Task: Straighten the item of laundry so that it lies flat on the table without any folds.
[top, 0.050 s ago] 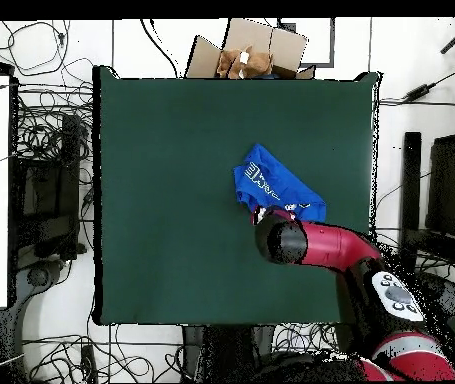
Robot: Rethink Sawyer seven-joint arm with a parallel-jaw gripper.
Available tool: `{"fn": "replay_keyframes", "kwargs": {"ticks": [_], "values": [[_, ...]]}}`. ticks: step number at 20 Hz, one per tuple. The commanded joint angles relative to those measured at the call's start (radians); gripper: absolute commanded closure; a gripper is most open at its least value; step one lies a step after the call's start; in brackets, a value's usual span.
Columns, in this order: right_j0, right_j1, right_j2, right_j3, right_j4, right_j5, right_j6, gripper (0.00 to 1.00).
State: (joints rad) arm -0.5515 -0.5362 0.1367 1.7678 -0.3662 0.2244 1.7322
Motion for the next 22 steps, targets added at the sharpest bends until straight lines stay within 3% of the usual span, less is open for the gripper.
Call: {"fn": "replay_keyframes", "kwargs": {"ticks": [1,7,15,22], "values": [[0.039,0.073,-0.012,-0.054,-0.079,0.025,0.017,1.0],[0.069,0.158,-0.038,-0.126,-0.104,-0.013,0.042,1.0],[0.088,0.361,-0.08,-0.303,-0.1,-0.087,0.077,1.0],[0.079,0.417,-0.056,-0.348,-0.08,-0.087,0.077,1.0]]}}
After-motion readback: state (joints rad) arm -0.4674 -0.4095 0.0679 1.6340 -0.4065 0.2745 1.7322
